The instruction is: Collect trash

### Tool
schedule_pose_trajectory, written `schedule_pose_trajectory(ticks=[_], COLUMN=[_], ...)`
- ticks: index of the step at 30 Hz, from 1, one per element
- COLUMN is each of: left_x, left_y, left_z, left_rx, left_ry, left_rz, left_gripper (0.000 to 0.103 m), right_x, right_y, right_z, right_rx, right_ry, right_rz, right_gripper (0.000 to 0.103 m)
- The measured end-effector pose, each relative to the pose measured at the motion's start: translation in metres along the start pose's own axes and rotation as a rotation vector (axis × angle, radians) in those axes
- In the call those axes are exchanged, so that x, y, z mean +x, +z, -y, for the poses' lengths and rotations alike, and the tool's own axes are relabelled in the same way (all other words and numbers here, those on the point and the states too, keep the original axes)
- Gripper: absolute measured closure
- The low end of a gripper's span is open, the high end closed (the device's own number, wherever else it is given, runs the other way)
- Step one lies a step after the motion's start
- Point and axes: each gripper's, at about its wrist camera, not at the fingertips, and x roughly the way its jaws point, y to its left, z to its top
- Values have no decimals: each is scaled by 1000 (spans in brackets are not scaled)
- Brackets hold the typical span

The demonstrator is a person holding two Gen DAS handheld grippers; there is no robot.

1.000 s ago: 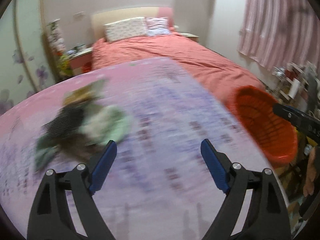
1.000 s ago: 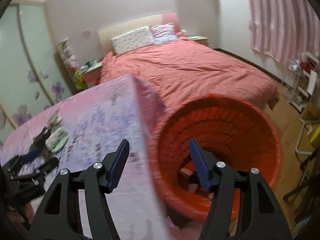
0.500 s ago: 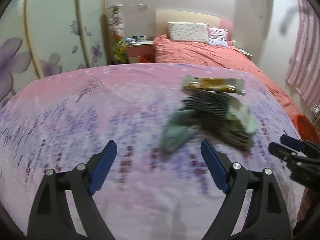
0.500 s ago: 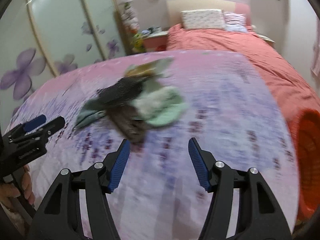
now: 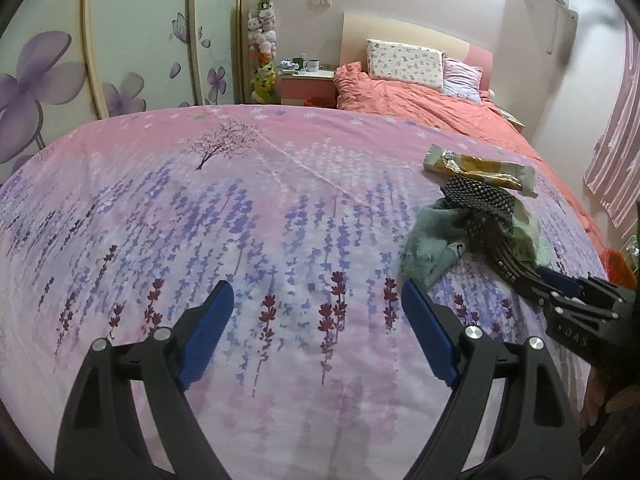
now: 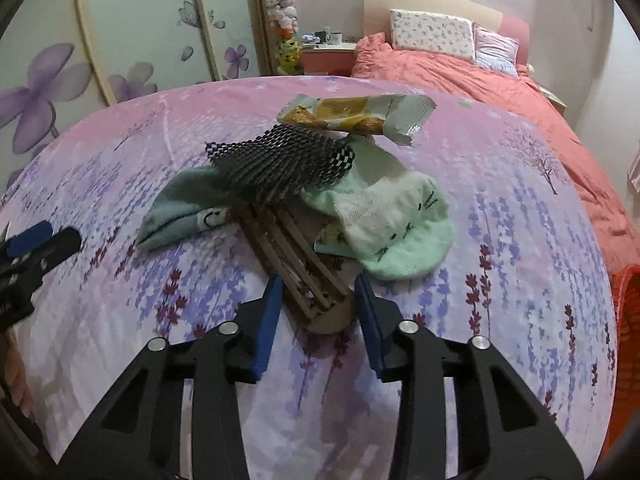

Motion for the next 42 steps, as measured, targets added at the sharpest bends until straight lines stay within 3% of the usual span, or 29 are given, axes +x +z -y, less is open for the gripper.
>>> schedule_pose_trajectory(ticks=[2,13,17,24,27,30,33,37,42], left_x=[0,0,3,4,8,13,17,21,34], left_y=[0,-6,-7,-8,-5,-2,1,4,13], left_z=[4,35,45,55,59,65,71,82,90], left_rx=[-1,47,55,73,73,75,71,87,101], left_ry=[-7,-50,-61,-55,-55,-55,-66,-62,-34], left_rz=[-2,-8,-21,-26,-30,-35,-39,-29,-21], left_gripper=[19,19,19,19,19,19,19,19,19], right_x=[-6,-44,-40,-16,-12,-15,-21,-25,-26], right_y=[-7,-43,-37,-24,-20,-21,-26,-31,-34], right_z=[2,39,40,29,21,27,36,65,79], right_rx=[6,76,101,73,46,69,82,152,194], right_ry=[23,-23,-22,-26,-58,-40,-108,-197,-155], right_rz=[-4,-7,13,3,9,20,31,32,40], right_gripper=[75,74,52,51,66,72,80,80,79])
